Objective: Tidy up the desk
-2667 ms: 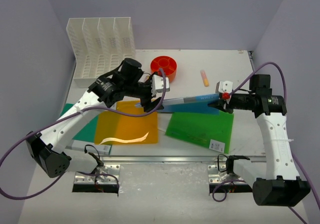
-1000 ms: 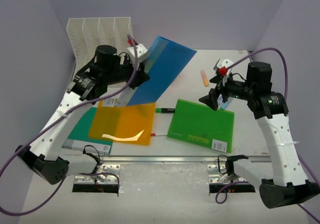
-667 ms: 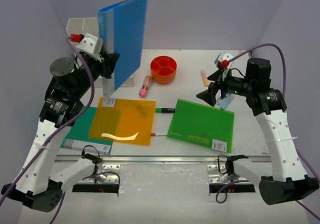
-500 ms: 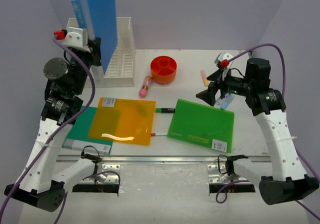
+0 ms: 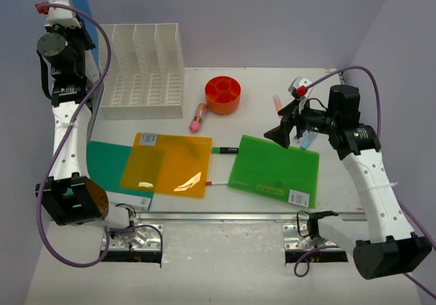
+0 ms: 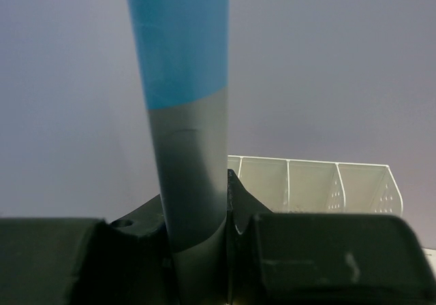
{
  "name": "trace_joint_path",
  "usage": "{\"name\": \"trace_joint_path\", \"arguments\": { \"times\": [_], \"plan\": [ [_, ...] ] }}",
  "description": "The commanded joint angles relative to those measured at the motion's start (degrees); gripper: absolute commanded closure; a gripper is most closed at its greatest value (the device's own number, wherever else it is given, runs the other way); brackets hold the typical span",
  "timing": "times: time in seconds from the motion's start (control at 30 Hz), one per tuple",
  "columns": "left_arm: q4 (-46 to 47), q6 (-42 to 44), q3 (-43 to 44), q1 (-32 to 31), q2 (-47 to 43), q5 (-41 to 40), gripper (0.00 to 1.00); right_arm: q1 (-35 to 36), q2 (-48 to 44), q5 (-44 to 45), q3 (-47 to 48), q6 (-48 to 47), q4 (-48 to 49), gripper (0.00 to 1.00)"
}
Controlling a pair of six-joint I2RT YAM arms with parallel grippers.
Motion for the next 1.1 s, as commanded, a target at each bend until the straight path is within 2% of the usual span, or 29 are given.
{"name": "trace_joint_path", "arguments": {
  "times": [0.0,0.2,0.67,1.07],
  "plan": [
    [10.92,-0.76,5.29,1.62,1.26,8.41,1.00,0.05,-0.54,-1.98,-1.66,1.13,4.18,0.01],
    [13.42,-1.21,7.16,3.90,6.52,12.64,1.00,0.05,-0.35,-2.46,-3.98,1.34,6.14,0.01],
    [18.37,-0.90,7.43,4.01,13.41,11.96,1.00,0.05,1.06,-2.46,-5.75,0.37,6.59,0.01],
    [23.32,0.12,-2.55,4.09,13.93,8.24,1.00,0.05,2.73,-2.43,-5.72,0.25,6.68,0.01]
  ]
}}
